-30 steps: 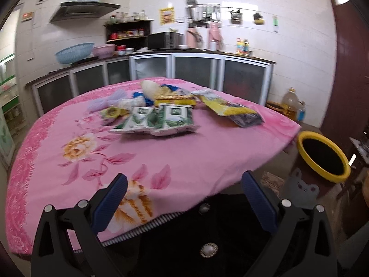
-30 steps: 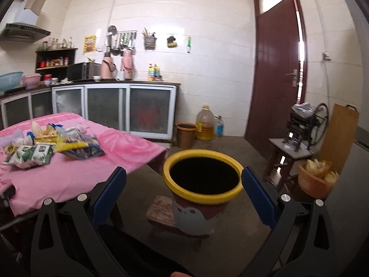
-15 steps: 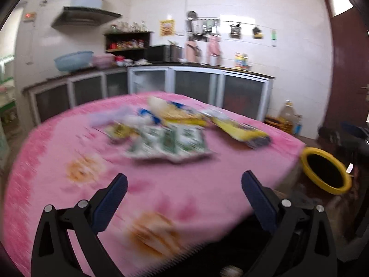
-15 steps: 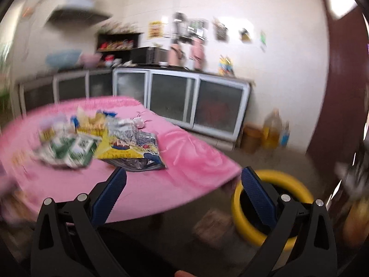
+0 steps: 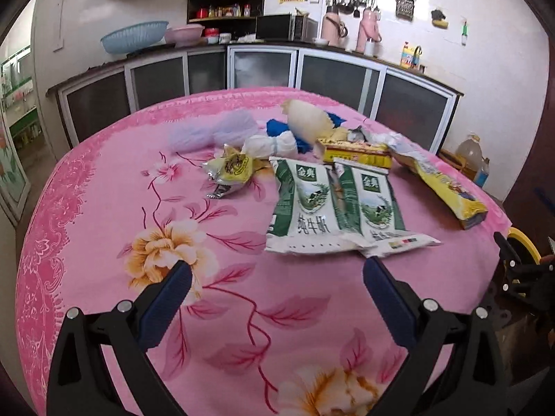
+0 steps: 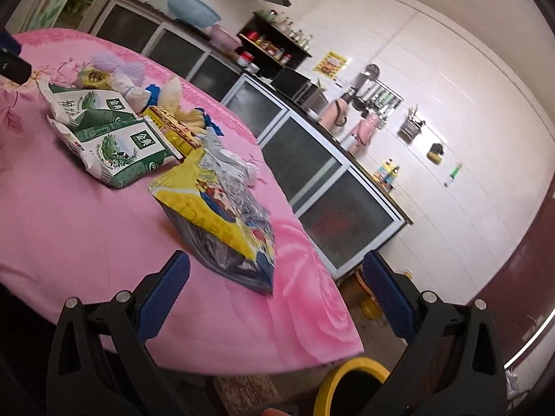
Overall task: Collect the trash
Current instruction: 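Grasp the green milk bags with the left tool while the right tool grasps the yellow chip bag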
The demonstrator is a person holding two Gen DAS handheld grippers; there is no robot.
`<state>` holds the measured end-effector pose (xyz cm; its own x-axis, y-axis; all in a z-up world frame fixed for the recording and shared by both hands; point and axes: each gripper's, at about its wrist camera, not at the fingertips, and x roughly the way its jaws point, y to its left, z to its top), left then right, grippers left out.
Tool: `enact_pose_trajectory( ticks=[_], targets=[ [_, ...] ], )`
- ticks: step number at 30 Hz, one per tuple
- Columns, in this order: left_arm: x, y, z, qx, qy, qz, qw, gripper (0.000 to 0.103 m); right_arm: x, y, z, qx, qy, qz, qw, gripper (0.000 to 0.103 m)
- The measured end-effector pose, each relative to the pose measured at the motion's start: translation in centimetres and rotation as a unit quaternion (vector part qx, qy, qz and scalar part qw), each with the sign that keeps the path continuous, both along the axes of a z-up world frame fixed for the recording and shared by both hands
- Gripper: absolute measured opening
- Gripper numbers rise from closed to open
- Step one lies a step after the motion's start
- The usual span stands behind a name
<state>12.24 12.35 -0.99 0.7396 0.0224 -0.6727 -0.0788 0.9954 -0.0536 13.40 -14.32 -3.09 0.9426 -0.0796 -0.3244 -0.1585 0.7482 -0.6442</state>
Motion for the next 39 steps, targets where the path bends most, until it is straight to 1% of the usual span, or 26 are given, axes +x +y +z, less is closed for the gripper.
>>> enact_pose_trajectory(
  ticks=[4, 6, 8, 10, 11, 13, 14, 16, 18, 19, 21, 23, 24, 25, 26, 27, 28, 29, 31, 32, 34, 35, 36, 37, 38, 39],
  targets=[
    [1.1, -0.3, -0.8, -0.013, 0.032, -0.007, 0.9994, 0.095, 1.0, 0.5, -0.1, -0.003, 0.001, 0.008, 1.000, 0.095],
    [1.2, -0.4, -1.1, -0.021, 0.038, -0.010, 0.9990, 0.095, 1.2, 0.7, 0.1, 0.002, -0.003, 0.007, 1.000, 0.095],
    [1.2, -0.5, -1.1, -0.038, 0.034, -0.022, 0.9985, 0.095, 1.1, 0.7, 0.2, 0.002, -0.008, 0.004, 1.000, 0.095],
    [1.5, -0.4, -1.1, -0.082, 0.034, -0.048, 0.9948, 0.095, 1.3, 0.7, 0.2, 0.010, -0.008, 0.000, 1.000, 0.095],
    [1.7, -0.4, -1.1, -0.095, 0.037, -0.053, 0.9933, 0.095, 1.4, 0.5, 0.2, 0.013, -0.007, -0.003, 1.000, 0.095],
    [2.1, -0.6, -1.3, -0.101, 0.042, -0.048, 0.9928, 0.095, 1.4, 0.4, 0.1, 0.016, -0.008, -0.008, 1.000, 0.095],
    [2.2, -0.7, -1.4, -0.095, 0.043, -0.045, 0.9936, 0.095, 1.4, 0.3, 0.0, 0.015, -0.009, -0.010, 1.000, 0.095],
    [2.2, -1.0, -0.8, -0.044, 0.026, -0.017, 0.9986, 0.095, 1.5, 0.3, 0.0, 0.014, -0.004, -0.013, 1.000, 0.095],
    [2.3, -1.4, -0.2, 0.015, 0.016, -0.006, 0.9997, 0.095, 1.4, 0.1, 0.0, 0.016, -0.003, -0.016, 1.000, 0.095],
    [2.3, -1.7, -0.1, 0.043, 0.013, -0.008, 0.9990, 0.095, 1.4, 0.0, -0.1, 0.014, -0.004, -0.017, 1.000, 0.095],
    [2.6, -2.1, -0.1, 0.077, 0.021, -0.015, 0.9967, 0.095, 1.4, 0.0, -0.2, 0.006, -0.004, -0.019, 1.000, 0.095],
    [2.8, -2.3, -0.1, 0.105, 0.023, -0.029, 0.9938, 0.095, 1.6, -0.2, -0.2, 0.016, 0.013, -0.016, 1.000, 0.095],
    [2.8, -2.5, -0.1, 0.127, 0.021, -0.044, 0.9907, 0.095, 1.6, -0.3, -0.1, 0.025, 0.023, -0.011, 0.999, 0.095],
    [2.7, -3.1, -0.1, 0.165, 0.016, -0.065, 0.9841, 0.095, 1.7, -0.3, -0.1, 0.031, 0.028, -0.009, 0.999, 0.095],
    [2.4, -3.7, 0.0, 0.207, 0.002, -0.083, 0.9749, 0.095, 1.7, -0.3, 0.0, 0.036, 0.035, -0.006, 0.999, 0.095],
    [1.9, -4.7, -0.1, 0.266, -0.017, -0.110, 0.9575, 0.095, 1.7, -0.3, 0.1, 0.037, 0.036, -0.005, 0.999, 0.095],
    [1.5, -5.3, -0.3, 0.314, -0.025, -0.126, 0.9405, 0.095, 1.8, -0.2, 0.1, 0.034, 0.033, -0.003, 0.999, 0.095],
    [1.4, -5.8, -0.4, 0.348, -0.030, -0.135, 0.9271, 0.095, 1.8, -0.2, 0.1, 0.031, 0.031, -0.003, 0.999, 0.095],
    [1.0, -7.1, -1.1, 0.440, -0.046, -0.161, 0.8822, 0.096, 2.0, -0.1, -0.1, 0.021, 0.032, -0.002, 0.999, 0.095],
    [0.8, -7.7, -1.7, 0.489, -0.052, -0.180, 0.8519, 0.096, 2.2, -0.1, -0.2, 0.018, 0.034, -0.001, 0.999, 0.095],
    [0.7, -8.5, -2.3, 0.545, -0.049, -0.212, 0.8099, 0.096, 2.4, -0.1, -0.4, 0.012, 0.042, 0.002, 0.999, 0.095],
    [0.7, -8.9, -2.9, 0.571, -0.042, -0.237, 0.7847, 0.096, 2.5, -0.1, -0.5, 0.008, 0.044, 0.004, 0.999, 0.095],
    [0.8, -9.1, -3.2, 0.583, -0.035, -0.249, 0.7725, 0.096, 2.6, 0.0, -0.5, 0.003, 0.044, 0.006, 0.999, 0.095],
    [1.0, -9.4, -3.5, 0.598, -0.029, -0.263, 0.7566, 0.096, 2.7, 0.1, -0.6, -0.002, 0.046, 0.011, 0.999, 0.095],
    [1.2, -9.5, -3.7, 0.605, -0.018, -0.277, 0.7464, 0.096, 2.7, 0.1, -0.6, -0.004, 0.050, 0.015, 0.999, 0.095],
    [1.4, -9.7, -3.9, 0.606, -0.009, -0.288, 0.7418, 0.096, 2.8, 0.1, -0.7, -0.007, 0.057, 0.021, 0.998, 0.095]
  ],
)
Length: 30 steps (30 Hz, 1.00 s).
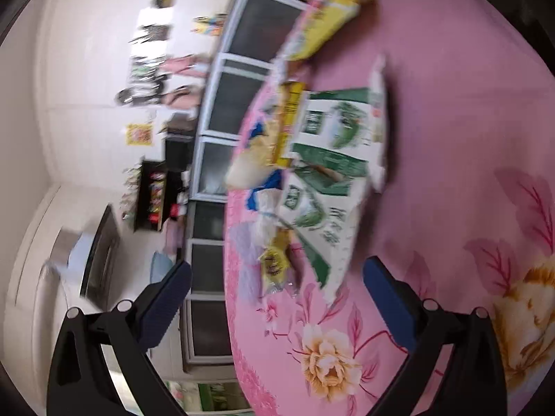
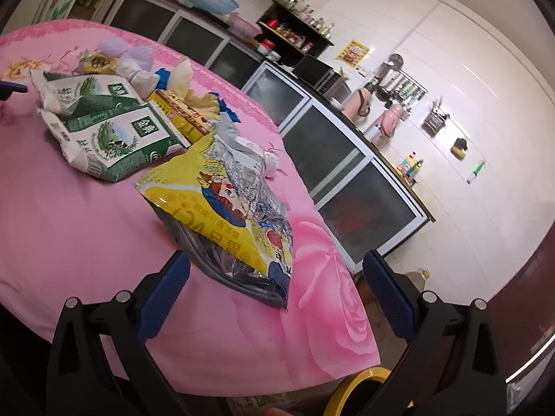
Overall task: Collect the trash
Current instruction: 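Grasp the green milk bags with the left tool while the right tool grasps the yellow chip bag, then carry the milk bags with the left tool while the right tool carries the chip bag to the bin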
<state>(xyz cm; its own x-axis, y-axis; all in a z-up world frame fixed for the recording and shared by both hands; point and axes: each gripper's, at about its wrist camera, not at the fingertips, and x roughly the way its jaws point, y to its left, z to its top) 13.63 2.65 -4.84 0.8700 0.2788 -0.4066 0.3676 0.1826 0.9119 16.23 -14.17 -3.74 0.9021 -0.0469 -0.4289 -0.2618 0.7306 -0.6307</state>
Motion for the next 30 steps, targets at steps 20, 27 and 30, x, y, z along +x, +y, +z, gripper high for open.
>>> enact_pose_trajectory(
  ticks=[20, 27, 30],
  targets=[
    [7.6, 1.2, -0.3, -0.118, 0.236, 0.005, 0.9645, 0.096, 7.8, 0.9, -0.6, 0.067, 0.137, 0.056, 0.987, 0.094],
    [8.5, 1.9, 0.3, -0.164, 0.307, -0.005, 0.9373, 0.050, 8.8, 1.0, -1.2, 0.074, 0.164, 0.044, 0.983, 0.058],
    [8.3, 2.0, 0.3, -0.170, 0.301, -0.014, 0.9384, 0.044, 8.6, 0.8, -1.1, 0.078, 0.166, 0.041, 0.982, 0.042]
  ],
)
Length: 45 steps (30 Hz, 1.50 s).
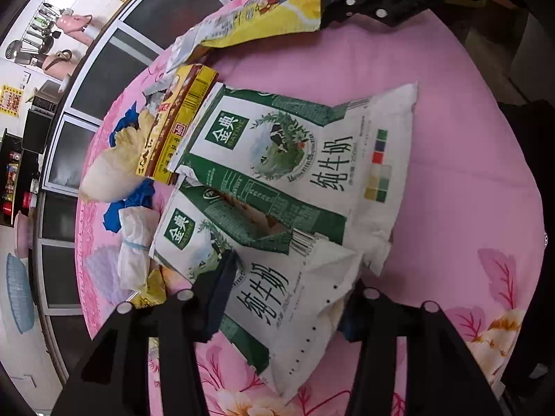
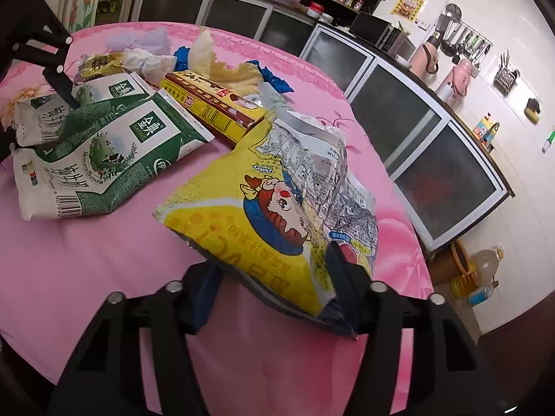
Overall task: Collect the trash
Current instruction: 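Carry the milk bags with the left tool while the right tool carries the chip bag to the bin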
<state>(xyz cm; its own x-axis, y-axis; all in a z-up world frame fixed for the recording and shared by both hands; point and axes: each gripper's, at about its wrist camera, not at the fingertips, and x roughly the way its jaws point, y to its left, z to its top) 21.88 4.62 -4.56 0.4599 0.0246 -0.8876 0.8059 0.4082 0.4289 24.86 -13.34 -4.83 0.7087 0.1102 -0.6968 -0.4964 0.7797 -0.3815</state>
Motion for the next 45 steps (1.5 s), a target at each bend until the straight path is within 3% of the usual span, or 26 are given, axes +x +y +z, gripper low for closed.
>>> enact_pose_trajectory(
  ticks=[2, 3, 7, 20, 27, 36, 45],
  targets=[
    [-0.1, 0.5, 0.5, -0.010, -0.016, 0.012, 0.9997, 0.033, 0.1, -0.4, 0.4, 0.005, -0.004, -0.015, 1.000, 0.032],
    [0.1, 0.9, 1.1, -0.025, -0.019, 0.024, 0.9992, 0.021, 0.2, -0.6, 0.7, 0.012, -0.006, -0.021, 1.000, 0.027],
    [0.3, 2.4, 3.5, -0.070, -0.035, 0.058, 0.9952, 0.014, -0.2, -1.7, 2.1, 0.040, -0.023, -0.044, 0.998, 0.016],
    [-4.7, 4.4, 9.2, -0.124, -0.093, 0.087, 0.9840, 0.011, -6.2, -3.5, 7.8, 0.064, -0.079, -0.051, 0.993, 0.011],
    [-7.0, 4.5, 12.6, -0.161, -0.127, 0.086, 0.9750, 0.011, -10.8, -7.0, 10.5, 0.080, -0.091, -0.073, 0.990, 0.011],
    [-7.5, -2.2, 14.2, -0.228, -0.123, 0.021, 0.9658, 0.011, -17.4, -15.6, 11.6, 0.070, -0.099, -0.163, 0.979, 0.011],
    [-5.8, -16.1, 13.6, -0.286, -0.081, -0.086, 0.9509, 0.011, -21.8, -26.4, 12.5, 0.056, -0.095, -0.265, 0.958, 0.011]
  ],
)
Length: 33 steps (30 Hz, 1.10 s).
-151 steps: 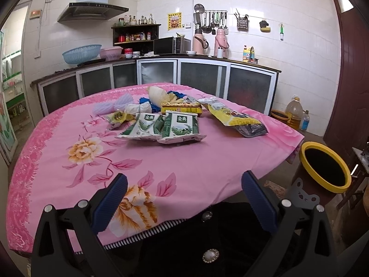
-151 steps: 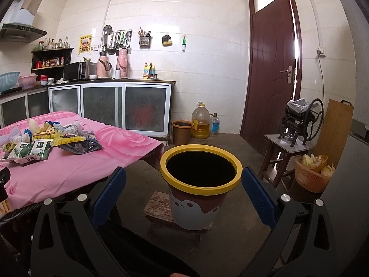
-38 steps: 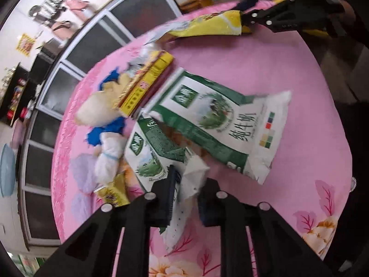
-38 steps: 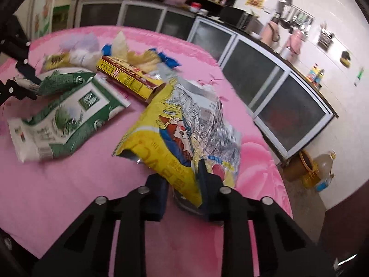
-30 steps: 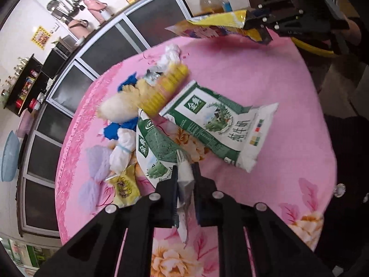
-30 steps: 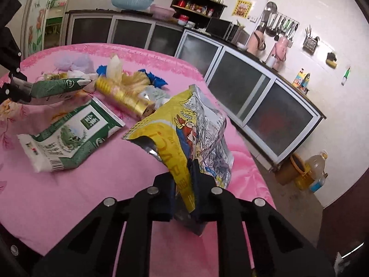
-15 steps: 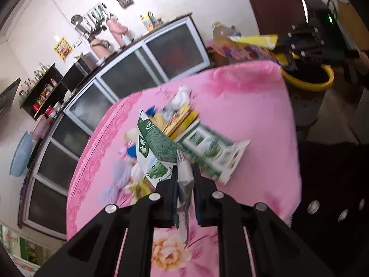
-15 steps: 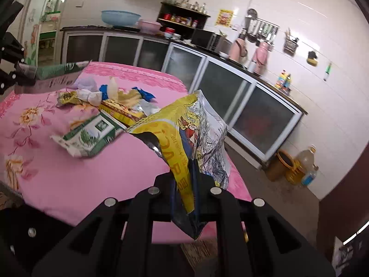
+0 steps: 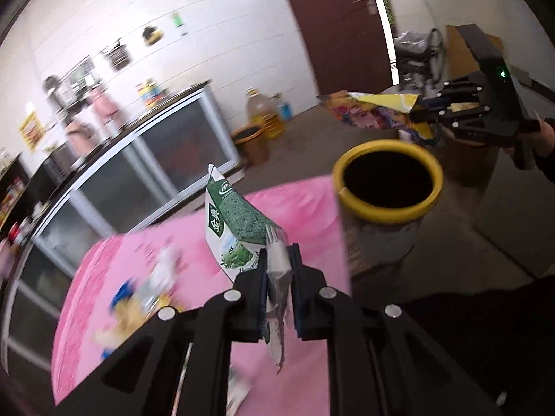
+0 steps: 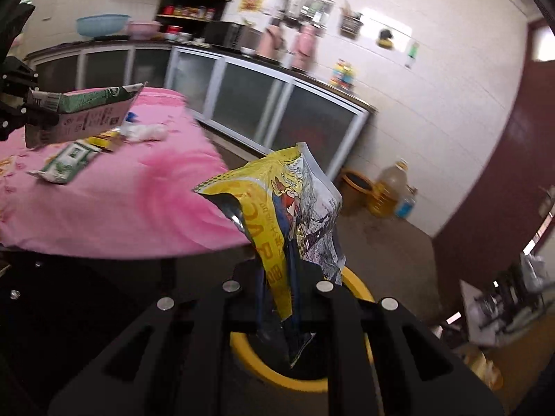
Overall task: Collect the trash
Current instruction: 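Carry the milk bags with the left tool while the right tool carries the chip bag to the bin, then open the right tool to drop the yellow chip bag into the bin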
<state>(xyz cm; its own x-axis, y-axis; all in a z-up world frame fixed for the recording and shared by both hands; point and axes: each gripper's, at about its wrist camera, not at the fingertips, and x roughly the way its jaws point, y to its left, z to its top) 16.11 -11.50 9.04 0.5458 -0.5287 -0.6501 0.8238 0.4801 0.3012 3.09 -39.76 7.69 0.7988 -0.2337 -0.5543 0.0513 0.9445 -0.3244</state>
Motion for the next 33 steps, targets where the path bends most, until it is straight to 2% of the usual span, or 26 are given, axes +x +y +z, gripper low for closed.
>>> enact_pose_trajectory(
  ticks=[8, 11, 17, 23, 29, 32, 33],
  targets=[
    [0.8, -12.6, -3.0, -0.001, 0.035, -0.081, 0.9961, 0.011, -0.7, -7.6, -2.5, 0.054, 0.033, -0.060, 0.996, 0.011],
    [2.0, -15.9, -4.2, -0.010, 0.064, -0.090, 0.9938, 0.011, -0.6, -9.8, -4.0, 0.094, 0.051, -0.068, 0.992, 0.011],
    [3.8, -22.4, -7.8, 0.002, 0.109, -0.096, 0.9894, 0.011, 0.3, -12.7, -7.3, 0.172, 0.082, -0.074, 0.979, 0.011],
    [4.7, -26.7, -11.0, 0.013, 0.159, -0.094, 0.9827, 0.011, 1.3, -14.8, -9.6, 0.216, 0.103, -0.087, 0.967, 0.012],
    [5.3, -28.9, -12.5, 0.015, 0.184, -0.086, 0.9790, 0.012, 2.0, -16.3, -10.6, 0.236, 0.112, -0.107, 0.959, 0.014],
    [5.9, -29.5, -12.9, 0.013, 0.188, -0.076, 0.9792, 0.013, 2.4, -17.0, -10.5, 0.241, 0.111, -0.118, 0.957, 0.022],
    [6.1, -29.8, -12.8, 0.012, 0.189, -0.073, 0.9793, 0.018, 2.7, -17.2, -10.4, 0.239, 0.111, -0.122, 0.957, 0.027]
  ],
)
